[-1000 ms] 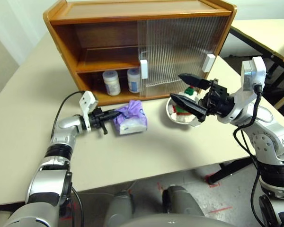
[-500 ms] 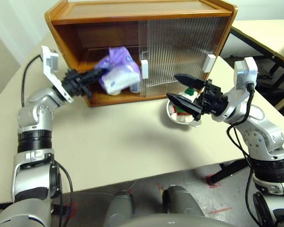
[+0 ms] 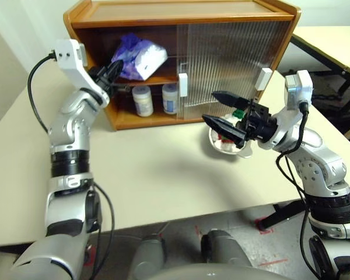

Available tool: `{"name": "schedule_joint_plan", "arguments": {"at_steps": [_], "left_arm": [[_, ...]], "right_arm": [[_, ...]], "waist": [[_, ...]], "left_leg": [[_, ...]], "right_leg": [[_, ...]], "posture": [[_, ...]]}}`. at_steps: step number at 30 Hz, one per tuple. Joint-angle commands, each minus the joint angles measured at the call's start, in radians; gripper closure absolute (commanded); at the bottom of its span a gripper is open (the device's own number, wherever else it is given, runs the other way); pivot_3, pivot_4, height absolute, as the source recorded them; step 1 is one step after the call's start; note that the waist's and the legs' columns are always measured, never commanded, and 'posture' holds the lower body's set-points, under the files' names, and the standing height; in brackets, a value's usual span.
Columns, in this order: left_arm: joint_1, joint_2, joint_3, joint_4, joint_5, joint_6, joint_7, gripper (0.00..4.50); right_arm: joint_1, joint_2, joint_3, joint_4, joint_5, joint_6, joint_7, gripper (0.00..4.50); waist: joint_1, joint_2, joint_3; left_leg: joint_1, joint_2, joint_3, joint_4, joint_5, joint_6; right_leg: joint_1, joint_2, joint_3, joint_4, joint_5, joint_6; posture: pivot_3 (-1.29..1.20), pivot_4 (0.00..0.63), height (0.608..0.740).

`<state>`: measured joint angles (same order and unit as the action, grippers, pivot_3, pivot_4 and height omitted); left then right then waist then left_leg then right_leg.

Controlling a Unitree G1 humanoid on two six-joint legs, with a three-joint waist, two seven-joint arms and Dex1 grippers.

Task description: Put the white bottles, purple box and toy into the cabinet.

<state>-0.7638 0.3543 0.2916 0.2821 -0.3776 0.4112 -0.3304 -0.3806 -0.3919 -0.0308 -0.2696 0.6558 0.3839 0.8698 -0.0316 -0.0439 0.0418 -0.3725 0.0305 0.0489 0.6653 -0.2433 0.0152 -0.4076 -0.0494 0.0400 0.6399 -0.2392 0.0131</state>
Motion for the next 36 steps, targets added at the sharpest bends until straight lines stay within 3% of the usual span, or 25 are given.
{"name": "schedule_joint_plan", "arguments": {"at_steps": [1, 11, 18, 26, 30, 36], "left_arm": [[-0.048, -0.057, 0.001, -0.009, 0.036, -0.024, 0.136, 4.47], [-0.048, -0.303, -0.047, -0.039, 0.142, -0.086, 0.454, 4.47], [-0.044, -0.293, -0.057, -0.022, 0.214, -0.106, 0.552, 4.47], [-0.035, -0.287, -0.068, -0.032, 0.23, -0.101, 0.559, 4.47], [-0.036, -0.286, -0.074, -0.034, 0.239, -0.092, 0.562, 3.37], [-0.032, -0.275, -0.088, -0.046, 0.263, -0.086, 0.566, 1.0]], "right_arm": [[0.015, -0.002, -0.007, -0.02, 0.0, -0.01, -0.009, 0.0], [0.021, -0.001, -0.01, -0.042, 0.006, -0.005, -0.034, 0.0], [0.029, -0.003, -0.013, -0.039, 0.003, -0.013, -0.034, 0.0], [0.042, -0.001, -0.009, -0.034, -0.002, -0.027, -0.027, 0.0], [0.046, -0.001, -0.006, -0.043, -0.001, -0.025, -0.029, 0.0], [0.05, -0.003, -0.006, -0.045, 0.001, -0.023, -0.026, 0.0]], "waist": [[0.002, 0.0, 0.0], [-0.007, -0.001, 0.0], [-0.018, -0.001, 0.0], [-0.01, -0.001, 0.0], [-0.008, -0.001, 0.0], [-0.009, -0.001, 0.0]], "left_leg": [[0.0, 0.0, 0.0, 0.0, 0.0, -0.001], [-0.001, -0.003, 0.001, 0.001, -0.002, -0.003], [0.0, -0.001, 0.001, 0.0, -0.002, -0.004], [0.0, -0.002, 0.002, 0.0, -0.002, -0.004], [0.0, -0.002, 0.003, 0.0, -0.002, -0.004], [0.0, -0.002, 0.003, 0.0, -0.002, -0.004]], "right_leg": [[0.0, 0.0, 0.0, 0.0, 0.0, 0.0], [0.001, 0.0, 0.002, -0.005, 0.003, 0.003], [0.0, 0.007, 0.004, -0.005, 0.003, 0.002], [0.0, 0.007, 0.005, -0.006, 0.003, 0.002], [0.0, 0.007, 0.005, -0.006, 0.003, 0.002], [0.0, 0.007, 0.005, -0.006, 0.003, 0.002]], "posture": [[-0.04, 0.0, 0.74], [-0.05, 0.0, 0.74], [-0.06, 0.0, 0.74], [-0.06, 0.0, 0.74], [-0.05, 0.0, 0.74], [-0.05, 0.0, 0.74]]}}
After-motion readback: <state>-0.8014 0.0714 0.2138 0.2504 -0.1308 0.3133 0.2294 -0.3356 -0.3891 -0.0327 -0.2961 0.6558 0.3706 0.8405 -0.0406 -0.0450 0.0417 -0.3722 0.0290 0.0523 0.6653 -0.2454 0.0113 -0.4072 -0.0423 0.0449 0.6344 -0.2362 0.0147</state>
